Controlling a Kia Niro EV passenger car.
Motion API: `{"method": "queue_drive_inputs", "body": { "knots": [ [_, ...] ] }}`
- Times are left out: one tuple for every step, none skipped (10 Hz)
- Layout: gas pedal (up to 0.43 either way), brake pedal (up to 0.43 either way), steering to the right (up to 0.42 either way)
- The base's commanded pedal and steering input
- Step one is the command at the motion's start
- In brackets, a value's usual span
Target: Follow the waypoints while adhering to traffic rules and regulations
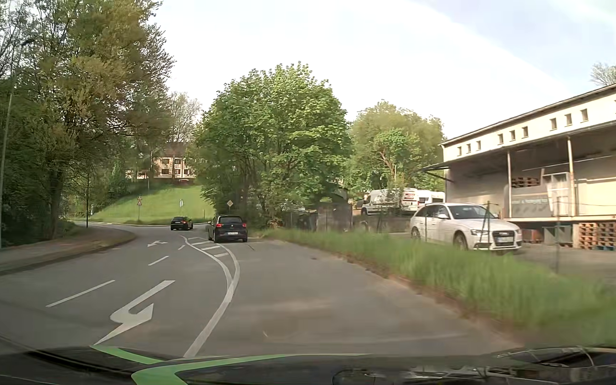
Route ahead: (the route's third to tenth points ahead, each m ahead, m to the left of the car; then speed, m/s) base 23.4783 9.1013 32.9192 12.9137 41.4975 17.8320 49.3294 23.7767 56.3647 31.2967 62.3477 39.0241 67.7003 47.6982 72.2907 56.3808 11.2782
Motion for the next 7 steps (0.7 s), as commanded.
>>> {"method": "queue_drive_inputs", "body": {
  "knots": [
    [0.150,0.000,-0.086],
    [0.150,0.000,-0.086],
    [0.150,0.000,-0.084],
    [0.150,0.000,-0.078],
    [0.138,0.000,-0.077],
    [0.130,0.000,-0.077],
    [0.130,0.000,-0.077]
  ]
}}
